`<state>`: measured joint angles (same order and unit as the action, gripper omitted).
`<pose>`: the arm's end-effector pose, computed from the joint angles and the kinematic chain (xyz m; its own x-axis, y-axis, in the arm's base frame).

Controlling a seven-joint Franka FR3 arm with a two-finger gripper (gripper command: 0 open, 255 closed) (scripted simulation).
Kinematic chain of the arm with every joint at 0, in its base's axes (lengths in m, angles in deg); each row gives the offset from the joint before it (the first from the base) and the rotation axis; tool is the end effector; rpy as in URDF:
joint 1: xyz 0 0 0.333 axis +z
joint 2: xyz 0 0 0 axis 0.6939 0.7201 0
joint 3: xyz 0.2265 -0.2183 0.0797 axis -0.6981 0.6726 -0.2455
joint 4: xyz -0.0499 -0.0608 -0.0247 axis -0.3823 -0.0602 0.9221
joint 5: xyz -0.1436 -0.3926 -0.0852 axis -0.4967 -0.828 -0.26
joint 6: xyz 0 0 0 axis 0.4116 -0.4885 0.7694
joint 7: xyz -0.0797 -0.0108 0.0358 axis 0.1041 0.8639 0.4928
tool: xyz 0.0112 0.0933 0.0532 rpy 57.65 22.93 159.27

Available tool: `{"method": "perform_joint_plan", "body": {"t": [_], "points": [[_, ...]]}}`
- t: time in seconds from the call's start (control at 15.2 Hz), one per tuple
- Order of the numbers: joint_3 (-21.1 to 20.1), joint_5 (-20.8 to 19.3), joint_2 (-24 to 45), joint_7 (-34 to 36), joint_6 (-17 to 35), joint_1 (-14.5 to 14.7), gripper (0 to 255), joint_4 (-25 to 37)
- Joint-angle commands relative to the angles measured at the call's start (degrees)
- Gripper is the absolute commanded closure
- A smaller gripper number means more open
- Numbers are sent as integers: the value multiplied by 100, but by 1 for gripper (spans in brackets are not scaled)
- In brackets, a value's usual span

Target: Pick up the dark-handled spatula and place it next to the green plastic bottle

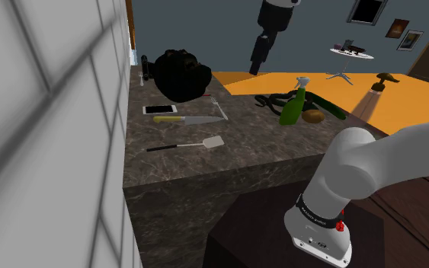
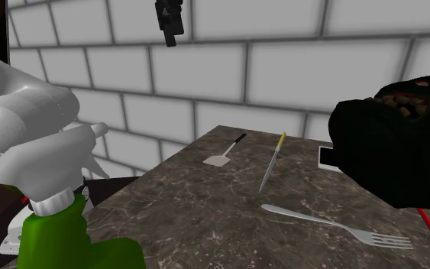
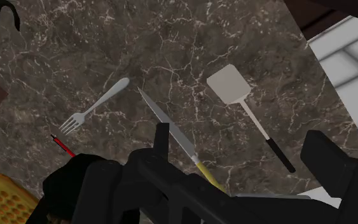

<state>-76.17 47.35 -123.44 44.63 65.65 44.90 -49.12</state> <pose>0.3245 0.0255 0.6529 0.9619 0.2440 0.1234 0.2168 -0.9556 0.1995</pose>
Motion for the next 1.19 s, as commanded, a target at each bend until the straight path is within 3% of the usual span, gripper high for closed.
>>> {"method": "perform_joint_plan", "body": {"t": [0.0,0.53,1.12], "points": [[0,0,0,0,0,0,0,0],[358,134,972,-960,1411,437,0,-572],[640,448,2455,-2150,2837,956,0,-730]]}}
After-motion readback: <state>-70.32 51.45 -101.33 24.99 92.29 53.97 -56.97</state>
